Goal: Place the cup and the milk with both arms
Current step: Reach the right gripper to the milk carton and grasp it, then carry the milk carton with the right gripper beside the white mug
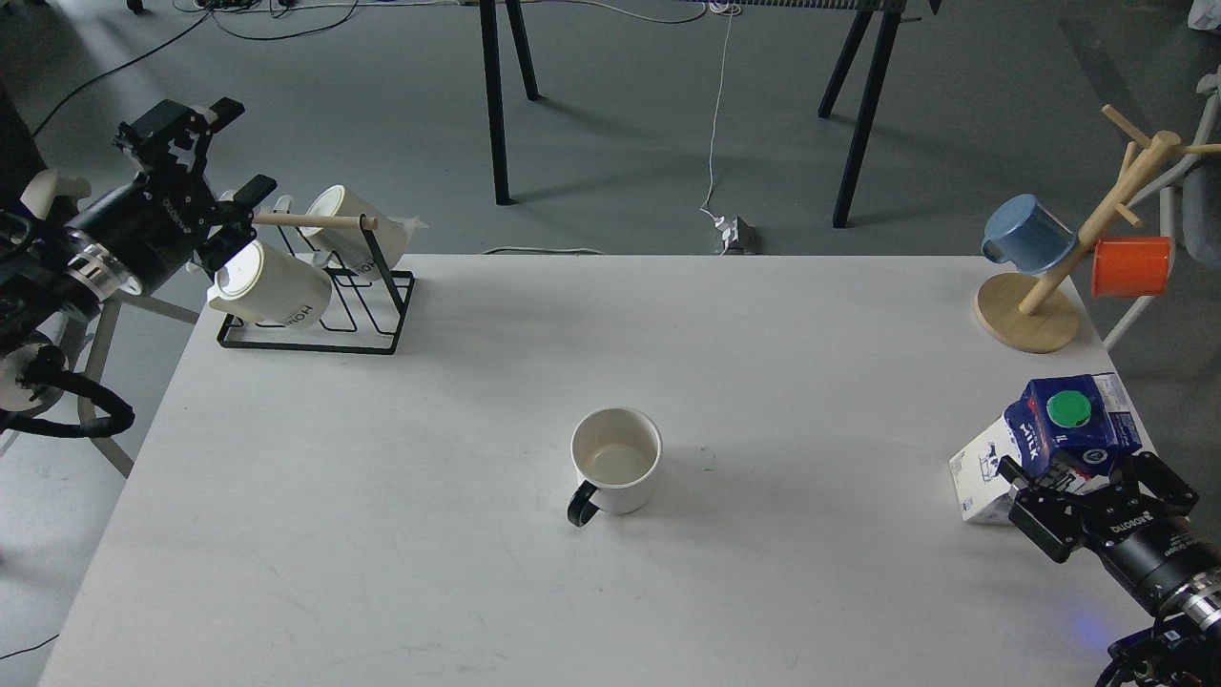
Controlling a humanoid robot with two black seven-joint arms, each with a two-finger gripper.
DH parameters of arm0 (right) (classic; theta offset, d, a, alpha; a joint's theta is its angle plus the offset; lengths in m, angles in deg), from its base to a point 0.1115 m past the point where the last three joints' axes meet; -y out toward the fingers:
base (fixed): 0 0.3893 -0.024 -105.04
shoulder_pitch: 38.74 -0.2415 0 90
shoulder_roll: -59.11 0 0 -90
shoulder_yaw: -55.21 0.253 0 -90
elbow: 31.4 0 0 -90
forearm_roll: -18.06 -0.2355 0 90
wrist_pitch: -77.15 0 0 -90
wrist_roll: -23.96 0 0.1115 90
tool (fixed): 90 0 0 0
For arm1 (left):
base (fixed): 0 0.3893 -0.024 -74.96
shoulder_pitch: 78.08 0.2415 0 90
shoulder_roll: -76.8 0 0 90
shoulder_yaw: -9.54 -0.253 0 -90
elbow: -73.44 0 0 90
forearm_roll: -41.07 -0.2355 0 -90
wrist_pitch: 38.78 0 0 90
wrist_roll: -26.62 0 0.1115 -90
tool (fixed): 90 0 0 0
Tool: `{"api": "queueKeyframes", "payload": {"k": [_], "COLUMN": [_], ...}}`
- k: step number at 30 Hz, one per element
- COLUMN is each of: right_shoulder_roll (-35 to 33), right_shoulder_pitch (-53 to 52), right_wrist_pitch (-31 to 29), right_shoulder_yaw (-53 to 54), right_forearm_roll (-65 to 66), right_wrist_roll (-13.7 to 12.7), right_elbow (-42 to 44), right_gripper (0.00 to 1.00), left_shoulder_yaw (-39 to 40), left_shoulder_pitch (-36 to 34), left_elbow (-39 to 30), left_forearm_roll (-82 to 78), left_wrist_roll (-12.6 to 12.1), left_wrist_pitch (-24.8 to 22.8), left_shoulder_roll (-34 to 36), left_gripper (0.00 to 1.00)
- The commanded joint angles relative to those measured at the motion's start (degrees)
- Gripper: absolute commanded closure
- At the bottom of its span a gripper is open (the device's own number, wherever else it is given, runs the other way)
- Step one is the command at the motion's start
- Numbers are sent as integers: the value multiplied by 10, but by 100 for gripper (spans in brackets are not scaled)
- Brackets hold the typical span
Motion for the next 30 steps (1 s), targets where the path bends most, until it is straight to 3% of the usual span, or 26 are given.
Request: {"api": "queueKeyframes", "payload": {"k": [1, 3, 5, 7, 16, 25, 30], "right_shoulder_roll": [7, 12, 13, 13, 16, 37, 84], "right_shoulder_pitch": [-8, -9, -9, -8, -7, -24, -70], "right_wrist_pitch": [0, 0, 0, 0, 0, 0, 0], "right_shoulder_yaw": [1, 1, 1, 1, 0, -13, -60], "right_forearm_roll": [0, 0, 0, 0, 0, 32, 99], "right_wrist_roll": [0, 0, 0, 0, 0, 0, 0], "right_elbow": [2, 2, 1, 1, -13, -116, -112], "right_gripper": [10, 22, 55, 63, 66, 66, 65], "left_shoulder_yaw": [0, 0, 0, 0, -1, 0, -1], "left_shoulder_pitch": [0, 0, 1, 8, 15, 16, 16], "left_elbow": [1, 1, 2, 6, 8, 7, 7], "left_forearm_roll": [-6, -14, -16, -16, -16, -36, -37], "left_wrist_roll": [0, 0, 0, 0, 0, 0, 0], "left_wrist_pitch": [0, 0, 0, 0, 0, 0, 0], "left_shoulder_roll": [0, 0, 1, 1, 0, -2, -1], "left_gripper": [9, 9, 9, 9, 9, 9, 9]}}
